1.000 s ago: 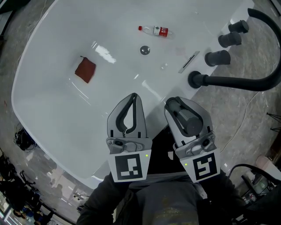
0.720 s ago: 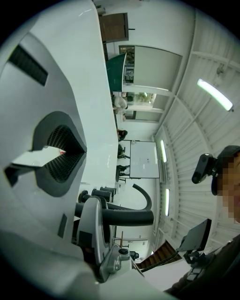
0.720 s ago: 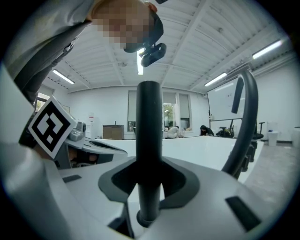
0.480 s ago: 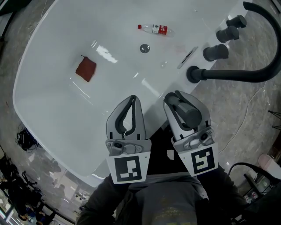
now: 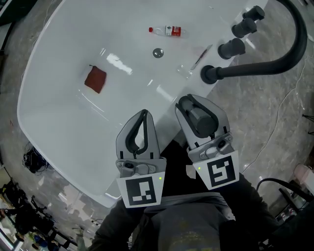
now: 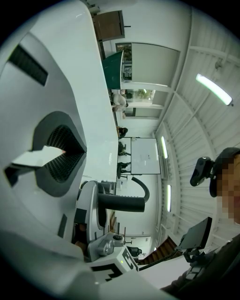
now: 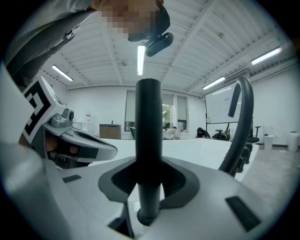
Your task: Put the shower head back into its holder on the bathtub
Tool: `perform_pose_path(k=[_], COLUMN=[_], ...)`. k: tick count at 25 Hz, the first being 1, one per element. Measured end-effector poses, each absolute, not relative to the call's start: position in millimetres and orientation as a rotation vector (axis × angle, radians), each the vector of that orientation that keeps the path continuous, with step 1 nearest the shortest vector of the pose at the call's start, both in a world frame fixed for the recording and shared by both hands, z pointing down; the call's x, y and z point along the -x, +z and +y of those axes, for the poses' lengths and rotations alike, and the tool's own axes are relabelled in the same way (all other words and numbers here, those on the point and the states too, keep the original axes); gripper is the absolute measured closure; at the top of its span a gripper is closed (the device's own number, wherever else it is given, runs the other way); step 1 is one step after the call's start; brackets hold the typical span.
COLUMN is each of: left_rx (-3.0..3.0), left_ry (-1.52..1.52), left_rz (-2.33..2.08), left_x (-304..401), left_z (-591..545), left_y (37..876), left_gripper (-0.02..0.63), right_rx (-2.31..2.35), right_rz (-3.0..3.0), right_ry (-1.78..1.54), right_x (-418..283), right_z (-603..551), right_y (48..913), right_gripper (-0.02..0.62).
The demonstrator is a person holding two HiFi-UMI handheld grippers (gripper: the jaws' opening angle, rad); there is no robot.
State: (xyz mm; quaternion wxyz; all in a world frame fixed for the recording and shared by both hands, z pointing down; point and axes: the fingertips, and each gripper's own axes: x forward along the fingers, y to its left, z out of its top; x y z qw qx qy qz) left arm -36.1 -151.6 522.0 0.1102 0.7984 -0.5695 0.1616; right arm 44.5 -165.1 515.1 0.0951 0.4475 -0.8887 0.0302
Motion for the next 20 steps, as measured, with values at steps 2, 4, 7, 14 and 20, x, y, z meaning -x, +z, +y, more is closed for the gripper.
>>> perform_pose_path(k=[2,4,7,14,20], left_rx=[-2.351,-2.349,-2.344,-2.330,-2.340], left_ry=[0.475,0.471,0.462,0.460,0.463], left_rz=[-1.673,-1.679,-1.688,-1.695,-1.686], left_x=[35,36,36,40,40], left_z=[-149,-147,-144,-139,-146], left_y=[521,521,521,520,518], left_gripper=[0.604,0.604,0.604,0.604,0.604], right_rx=[-1.319,-1.317,-1.321,-1.321,-1.312], right_rz=[-2.631,-2.630,-2.627,-2.629,-2.630], right_ry=[0.092,0.094,0.108,0.128,0.155], right_x=[-44,-44,-43,-42,-41], right_z=[-165,-167,-169,-171,-171], right_y=[515,515,516,515,517], right_gripper=[0.474,0.474,0.474,0.472,0.442])
